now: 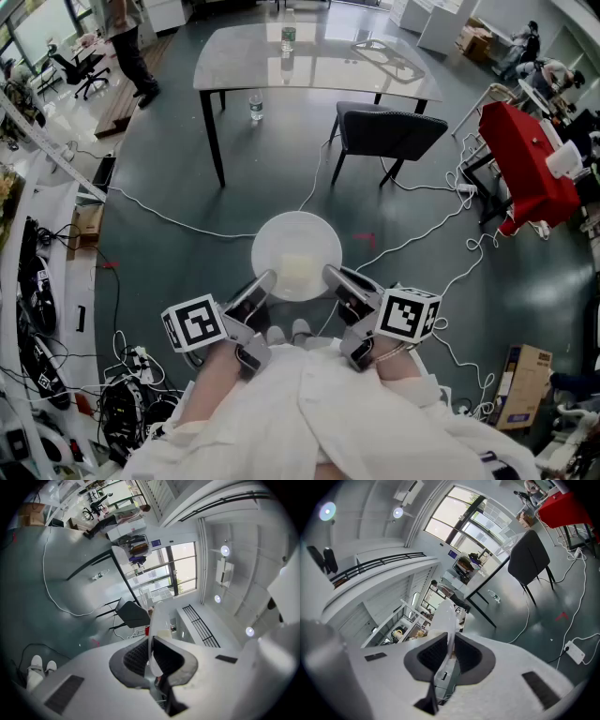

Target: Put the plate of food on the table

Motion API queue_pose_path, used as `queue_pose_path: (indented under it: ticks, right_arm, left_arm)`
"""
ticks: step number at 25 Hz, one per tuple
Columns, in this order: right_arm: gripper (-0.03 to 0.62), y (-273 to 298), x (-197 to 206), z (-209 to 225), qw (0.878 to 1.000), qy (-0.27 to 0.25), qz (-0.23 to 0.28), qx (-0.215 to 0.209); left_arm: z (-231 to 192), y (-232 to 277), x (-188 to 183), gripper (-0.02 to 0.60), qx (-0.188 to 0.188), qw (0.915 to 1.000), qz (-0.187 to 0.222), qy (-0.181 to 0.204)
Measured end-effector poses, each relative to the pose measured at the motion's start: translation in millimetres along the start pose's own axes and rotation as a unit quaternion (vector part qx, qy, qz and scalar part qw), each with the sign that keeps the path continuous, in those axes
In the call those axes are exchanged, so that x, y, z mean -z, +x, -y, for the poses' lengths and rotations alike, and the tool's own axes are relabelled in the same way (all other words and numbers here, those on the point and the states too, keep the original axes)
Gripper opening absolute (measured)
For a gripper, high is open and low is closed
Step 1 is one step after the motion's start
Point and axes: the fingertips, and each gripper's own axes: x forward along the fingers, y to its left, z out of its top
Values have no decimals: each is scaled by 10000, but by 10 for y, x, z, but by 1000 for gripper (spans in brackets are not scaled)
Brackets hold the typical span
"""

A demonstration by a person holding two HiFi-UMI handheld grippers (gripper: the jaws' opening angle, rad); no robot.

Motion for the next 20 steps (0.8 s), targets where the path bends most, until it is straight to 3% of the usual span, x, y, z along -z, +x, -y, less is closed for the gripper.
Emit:
queue_pose_path:
  ticks: [14,18,20]
  right_arm:
    - [28,-32,-120,-52,9996,122,56,-235]
    - [28,-6,-187,-10,9989,270,4,-389]
    - [28,-13,-195,65,9982,488,-19,-354]
  left_arm:
    - [88,75,-26,23,-25,9999,39,144]
    - [97,118,-27,23,-55,9992,186,-345]
    - [79,173,-38,22,-84,9989,257,-388]
